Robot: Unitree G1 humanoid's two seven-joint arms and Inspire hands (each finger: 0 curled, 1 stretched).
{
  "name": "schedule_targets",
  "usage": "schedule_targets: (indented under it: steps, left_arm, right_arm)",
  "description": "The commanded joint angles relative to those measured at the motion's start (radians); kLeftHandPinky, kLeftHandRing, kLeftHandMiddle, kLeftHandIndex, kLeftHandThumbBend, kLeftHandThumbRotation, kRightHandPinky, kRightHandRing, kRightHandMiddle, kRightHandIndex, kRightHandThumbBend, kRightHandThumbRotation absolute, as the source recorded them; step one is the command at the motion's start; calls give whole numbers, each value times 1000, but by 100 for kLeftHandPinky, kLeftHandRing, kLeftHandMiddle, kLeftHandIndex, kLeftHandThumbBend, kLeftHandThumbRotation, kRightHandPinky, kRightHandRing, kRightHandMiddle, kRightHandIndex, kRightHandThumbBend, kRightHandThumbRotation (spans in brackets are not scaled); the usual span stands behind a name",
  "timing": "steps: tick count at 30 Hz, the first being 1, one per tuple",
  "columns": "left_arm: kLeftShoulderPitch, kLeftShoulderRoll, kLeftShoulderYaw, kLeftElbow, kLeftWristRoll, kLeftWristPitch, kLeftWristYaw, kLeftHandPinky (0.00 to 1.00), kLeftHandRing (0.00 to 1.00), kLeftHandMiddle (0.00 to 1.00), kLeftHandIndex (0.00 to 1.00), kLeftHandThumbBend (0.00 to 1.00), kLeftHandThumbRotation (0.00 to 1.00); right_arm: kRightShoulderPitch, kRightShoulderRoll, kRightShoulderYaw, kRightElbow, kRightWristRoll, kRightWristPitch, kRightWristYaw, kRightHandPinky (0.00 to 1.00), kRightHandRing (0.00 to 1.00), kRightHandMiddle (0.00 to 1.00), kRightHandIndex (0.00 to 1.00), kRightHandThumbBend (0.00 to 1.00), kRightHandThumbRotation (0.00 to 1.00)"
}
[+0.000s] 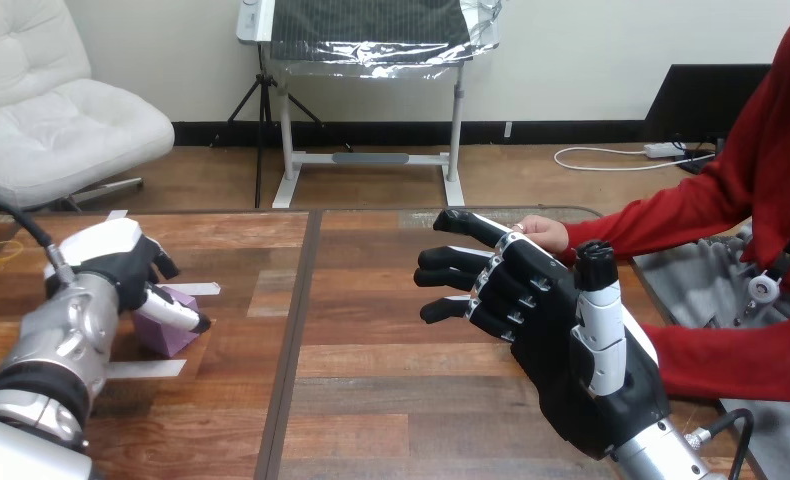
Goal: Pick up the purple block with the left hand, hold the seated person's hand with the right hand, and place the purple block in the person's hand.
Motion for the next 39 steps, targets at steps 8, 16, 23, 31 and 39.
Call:
schedule_targets:
  steps: [8, 16, 23, 31, 39]
  left_arm:
    - [-38, -9, -10, -33, 0, 4, 17, 53, 75, 78, 74, 84, 27]
    - [-40, -12, -12, -33, 3, 9, 14, 53, 75, 78, 74, 84, 26]
    - [-41, -15, -13, -32, 2, 14, 9, 54, 76, 79, 74, 85, 25]
    - [-37, -18, -8, -30, -6, 10, 8, 55, 76, 79, 74, 85, 24]
    - [-31, -22, -9, -30, -8, 8, 0, 54, 75, 79, 74, 86, 22]
  right_arm:
    - [-41, 5, 0, -54, 5, -28, -2, 62, 75, 73, 82, 80, 100]
    - [-40, 6, 1, -57, 9, -23, -3, 62, 75, 73, 82, 79, 100]
    - [-40, 5, 1, -56, 8, -26, -1, 62, 75, 73, 82, 79, 100]
    - [-39, 7, 2, -58, 7, -27, -3, 62, 75, 73, 82, 79, 100]
    - [-40, 9, 1, -56, 11, -31, 1, 62, 75, 74, 82, 78, 100]
